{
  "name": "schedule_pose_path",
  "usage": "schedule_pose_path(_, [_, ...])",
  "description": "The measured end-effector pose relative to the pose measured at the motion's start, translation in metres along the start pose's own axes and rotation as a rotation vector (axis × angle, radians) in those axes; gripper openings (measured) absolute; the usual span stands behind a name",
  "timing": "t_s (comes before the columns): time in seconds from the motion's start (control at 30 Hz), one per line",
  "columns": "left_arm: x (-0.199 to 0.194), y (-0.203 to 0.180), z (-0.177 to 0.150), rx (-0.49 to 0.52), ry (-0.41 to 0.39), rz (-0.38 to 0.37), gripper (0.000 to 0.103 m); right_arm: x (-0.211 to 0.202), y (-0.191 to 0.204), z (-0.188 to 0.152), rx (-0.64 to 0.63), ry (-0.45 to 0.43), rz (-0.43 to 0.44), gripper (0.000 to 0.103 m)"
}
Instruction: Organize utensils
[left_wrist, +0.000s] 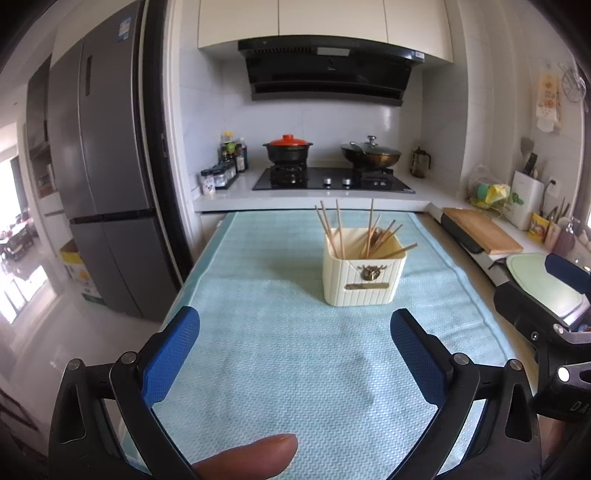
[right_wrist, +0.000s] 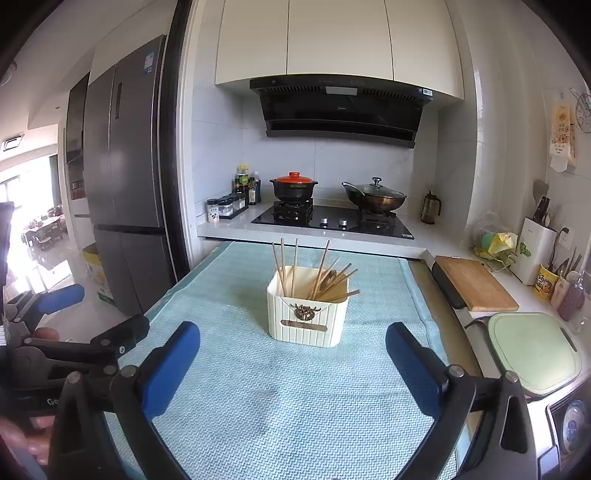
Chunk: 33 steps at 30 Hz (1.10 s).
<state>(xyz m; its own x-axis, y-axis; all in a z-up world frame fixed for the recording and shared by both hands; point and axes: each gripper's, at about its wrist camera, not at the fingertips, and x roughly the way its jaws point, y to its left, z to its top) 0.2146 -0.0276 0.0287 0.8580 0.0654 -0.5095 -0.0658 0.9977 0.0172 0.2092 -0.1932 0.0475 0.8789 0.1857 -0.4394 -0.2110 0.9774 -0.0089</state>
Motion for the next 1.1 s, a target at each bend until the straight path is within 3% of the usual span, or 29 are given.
schedule_pose_path(1.1, [0.0011, 0.0053, -0.0001, -0.001, 0.008, 0.014, 0.103, -0.0061, 0.0053, -0.0019, -0.011, 0.013, -0.008, 0.102])
